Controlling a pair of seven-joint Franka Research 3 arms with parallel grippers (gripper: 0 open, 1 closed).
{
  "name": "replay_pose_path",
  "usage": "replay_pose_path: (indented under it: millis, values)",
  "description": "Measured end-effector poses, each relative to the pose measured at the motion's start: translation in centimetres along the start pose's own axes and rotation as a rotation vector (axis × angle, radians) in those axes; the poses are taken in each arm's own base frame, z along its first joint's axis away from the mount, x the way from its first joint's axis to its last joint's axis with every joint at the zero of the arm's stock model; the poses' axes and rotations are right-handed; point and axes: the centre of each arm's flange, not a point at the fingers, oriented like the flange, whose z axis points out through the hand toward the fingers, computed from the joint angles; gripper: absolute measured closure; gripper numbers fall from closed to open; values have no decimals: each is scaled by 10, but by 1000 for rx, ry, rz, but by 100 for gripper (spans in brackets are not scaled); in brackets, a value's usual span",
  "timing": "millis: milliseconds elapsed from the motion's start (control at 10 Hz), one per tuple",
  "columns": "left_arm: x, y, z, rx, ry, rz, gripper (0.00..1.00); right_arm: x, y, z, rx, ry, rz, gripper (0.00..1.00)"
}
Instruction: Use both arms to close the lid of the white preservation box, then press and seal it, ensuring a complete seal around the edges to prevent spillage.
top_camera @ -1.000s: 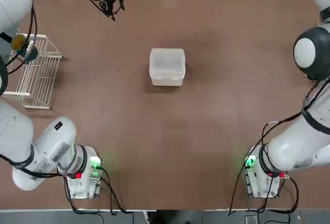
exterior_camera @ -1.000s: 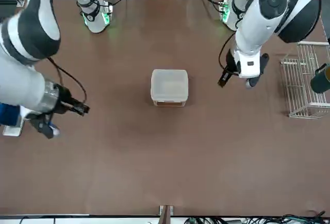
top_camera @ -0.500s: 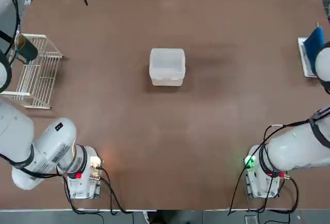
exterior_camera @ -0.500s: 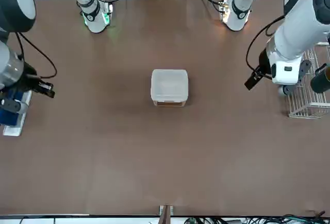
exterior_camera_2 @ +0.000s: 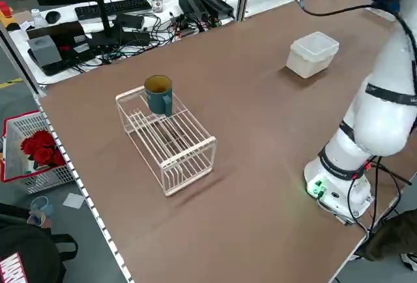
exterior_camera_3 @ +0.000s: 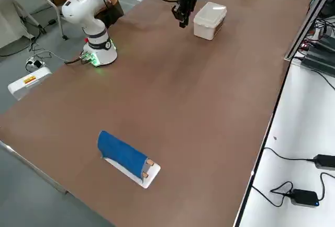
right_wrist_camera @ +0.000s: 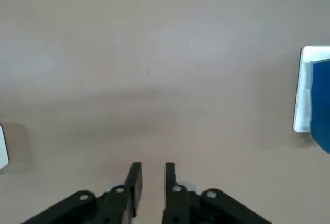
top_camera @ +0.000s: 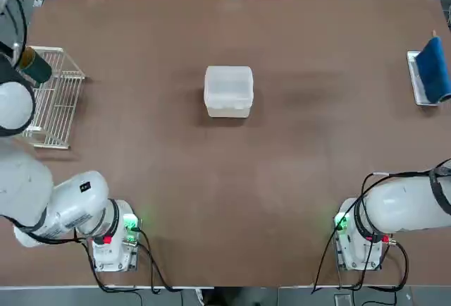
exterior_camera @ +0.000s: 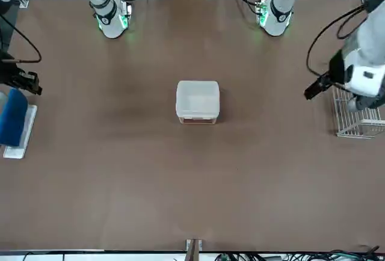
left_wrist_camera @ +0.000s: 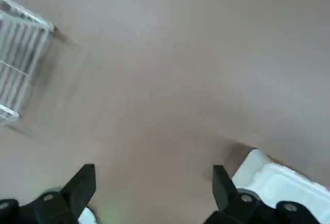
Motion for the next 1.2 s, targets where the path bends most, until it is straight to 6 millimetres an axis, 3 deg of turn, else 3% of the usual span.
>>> replay_pose_path:
  millis: [500,1000,1200]
  values:
    - [-50,-13,-66,-8,110,313,0,-3,-1,-9,1,25,-26,0]
    - [-47,-18,-58,-24,82,337,0,-5,-5,-16,1,43,-36,0]
    - [-44,-20,-54,-31,71,338,0,-5,-2,-32,-17,79,-43,0]
